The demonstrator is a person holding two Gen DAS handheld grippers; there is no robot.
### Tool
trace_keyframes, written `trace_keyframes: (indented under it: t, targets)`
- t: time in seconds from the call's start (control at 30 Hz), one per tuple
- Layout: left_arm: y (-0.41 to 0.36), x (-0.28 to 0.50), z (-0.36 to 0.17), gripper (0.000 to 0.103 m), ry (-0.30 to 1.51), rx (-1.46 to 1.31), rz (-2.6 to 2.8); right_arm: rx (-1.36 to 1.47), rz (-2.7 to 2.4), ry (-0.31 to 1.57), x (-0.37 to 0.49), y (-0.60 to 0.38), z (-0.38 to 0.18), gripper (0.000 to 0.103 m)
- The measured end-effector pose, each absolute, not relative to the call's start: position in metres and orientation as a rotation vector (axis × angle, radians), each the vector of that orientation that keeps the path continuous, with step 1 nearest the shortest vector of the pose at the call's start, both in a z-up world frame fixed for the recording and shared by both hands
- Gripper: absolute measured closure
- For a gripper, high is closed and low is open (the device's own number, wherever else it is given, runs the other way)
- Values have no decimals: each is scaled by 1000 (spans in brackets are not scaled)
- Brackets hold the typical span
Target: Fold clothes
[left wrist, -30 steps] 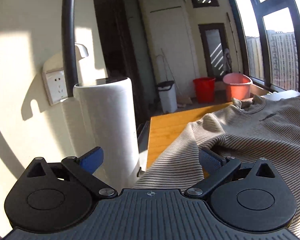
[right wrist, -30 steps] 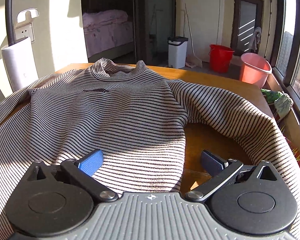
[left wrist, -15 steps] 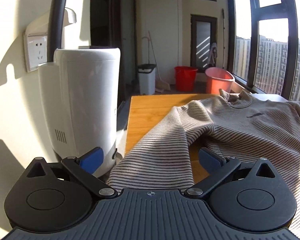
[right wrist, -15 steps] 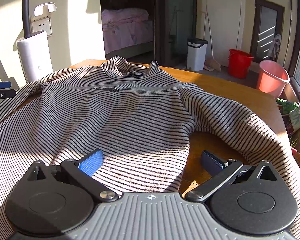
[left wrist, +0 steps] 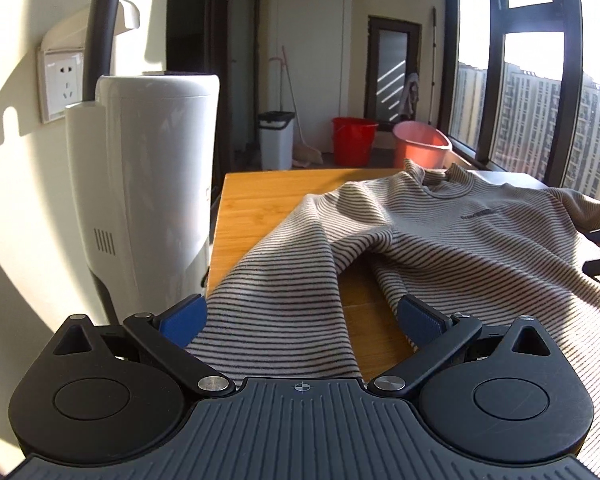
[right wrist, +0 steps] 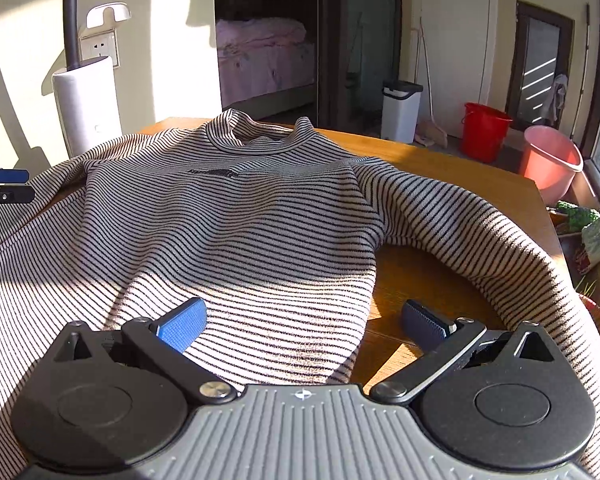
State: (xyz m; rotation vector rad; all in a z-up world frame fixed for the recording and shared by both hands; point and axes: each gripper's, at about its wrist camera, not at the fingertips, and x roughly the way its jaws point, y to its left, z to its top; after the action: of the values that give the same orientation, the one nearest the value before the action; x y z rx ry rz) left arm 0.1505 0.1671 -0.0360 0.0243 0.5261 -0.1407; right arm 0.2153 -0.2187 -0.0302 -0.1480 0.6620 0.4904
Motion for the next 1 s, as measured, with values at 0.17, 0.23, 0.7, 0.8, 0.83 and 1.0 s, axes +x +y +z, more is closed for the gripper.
trace_keyframes:
  t: [0.17, 0.23, 0.7, 0.8, 0.83, 1.0]
  targets:
    - [171, 121, -36, 0, 505, -3, -143, -140, 457, 617, 174, -232, -31, 0]
    - [173, 112, -35, 0, 507, -17, -147, -147, 459, 594, 161, -237, -32, 0]
    - [170, 120, -29, 0, 497, -1, -126, -137, 427, 683, 171, -233, -33, 0]
    - [173, 129, -27, 0, 521, -61, -161, -121, 404, 698, 162, -238, -31, 0]
    - [170, 131, -27, 0, 533, -56, -180, -116, 399, 696, 158, -240, -32, 0]
    - [153, 116, -26, 0, 542, 14, -233, -104, 388, 683, 133, -250, -34, 0]
